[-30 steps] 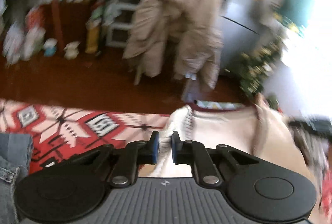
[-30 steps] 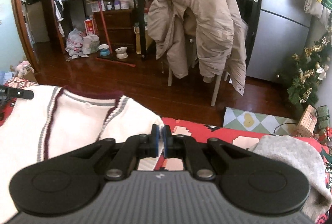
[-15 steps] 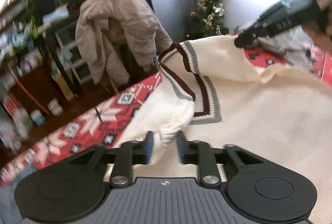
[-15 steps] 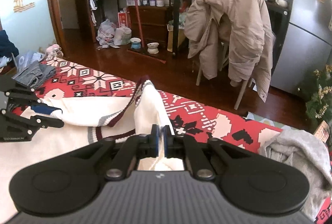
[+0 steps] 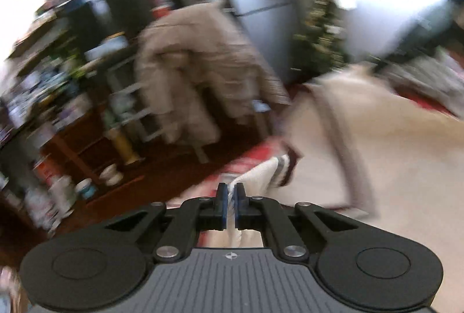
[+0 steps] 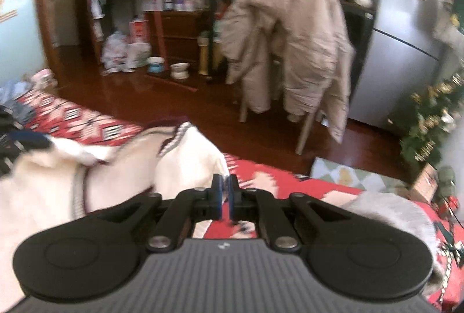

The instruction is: Fold clothes

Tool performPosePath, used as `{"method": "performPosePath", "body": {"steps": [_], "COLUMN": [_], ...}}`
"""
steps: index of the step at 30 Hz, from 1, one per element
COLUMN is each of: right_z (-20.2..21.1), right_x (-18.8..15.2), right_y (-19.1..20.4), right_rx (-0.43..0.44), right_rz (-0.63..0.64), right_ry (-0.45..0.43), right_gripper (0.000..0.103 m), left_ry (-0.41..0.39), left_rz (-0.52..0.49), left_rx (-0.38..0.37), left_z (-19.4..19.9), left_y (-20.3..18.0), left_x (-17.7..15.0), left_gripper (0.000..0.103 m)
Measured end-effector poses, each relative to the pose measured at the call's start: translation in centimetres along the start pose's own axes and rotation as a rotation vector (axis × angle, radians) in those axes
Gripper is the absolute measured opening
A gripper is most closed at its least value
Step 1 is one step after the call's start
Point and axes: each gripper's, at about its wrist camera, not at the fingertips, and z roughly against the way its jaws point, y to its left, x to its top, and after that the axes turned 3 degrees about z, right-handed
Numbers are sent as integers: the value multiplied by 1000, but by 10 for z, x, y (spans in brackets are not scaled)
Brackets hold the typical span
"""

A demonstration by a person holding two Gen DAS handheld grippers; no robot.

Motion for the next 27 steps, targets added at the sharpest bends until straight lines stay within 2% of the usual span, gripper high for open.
{"method": "performPosePath", "body": {"steps": [2, 4, 6, 9, 13, 15, 18, 19, 20, 22, 23, 25, 26, 27], "right_z": [-12, -26, -39, -56, -80, -91, -100, -97, -93, -81, -74, -60, -53, -47], "right_x": [5, 8, 10, 8, 0, -6, -12, -11, -9, -3, 2, 12, 17, 21], "right_y": [-14, -26, -35, -38, -34, -33, -39, -42, -46, -48, -46, -37, -31, -24], "right_rx": [-36, -53, -66, -82, -106, -130, -173, -174, -174, -167, -157, -119, -92, -57], "right_rz": [-21, -38, -49, -19, -10, -15, -34, -54, -72, -85, -76, -47, -37, -32], "right_ry": [15, 34, 52, 65, 103, 124, 144, 130, 114, 75, 60, 43, 40, 43], "right_gripper": [2, 1, 1, 1, 1, 1, 6, 11, 13, 25, 26, 27, 27, 26], "left_ry": [38, 84, 123, 171, 191, 199, 166, 152, 145, 134, 137, 153, 171, 190], "left_rz": [91, 166, 178, 143, 202, 247, 306, 310, 320, 350, 373, 421, 443, 458], "left_rx": [45, 58, 64, 60, 58, 55, 74, 84, 80, 51, 26, -28, -57, -91], "left_z": [-18, -40, -59, -83, -94, -98, -91, -88, -84, -73, -66, -54, -49, -45], "left_y": [27, 46, 51, 44, 47, 52, 68, 73, 77, 84, 88, 91, 91, 89], "left_x": [6, 9, 9, 4, -4, -6, 2, 6, 10, 16, 17, 16, 14, 11], "left_gripper": [5, 5, 5, 5, 5, 14, 18, 20, 21, 21, 21, 14, 3, 3]}}
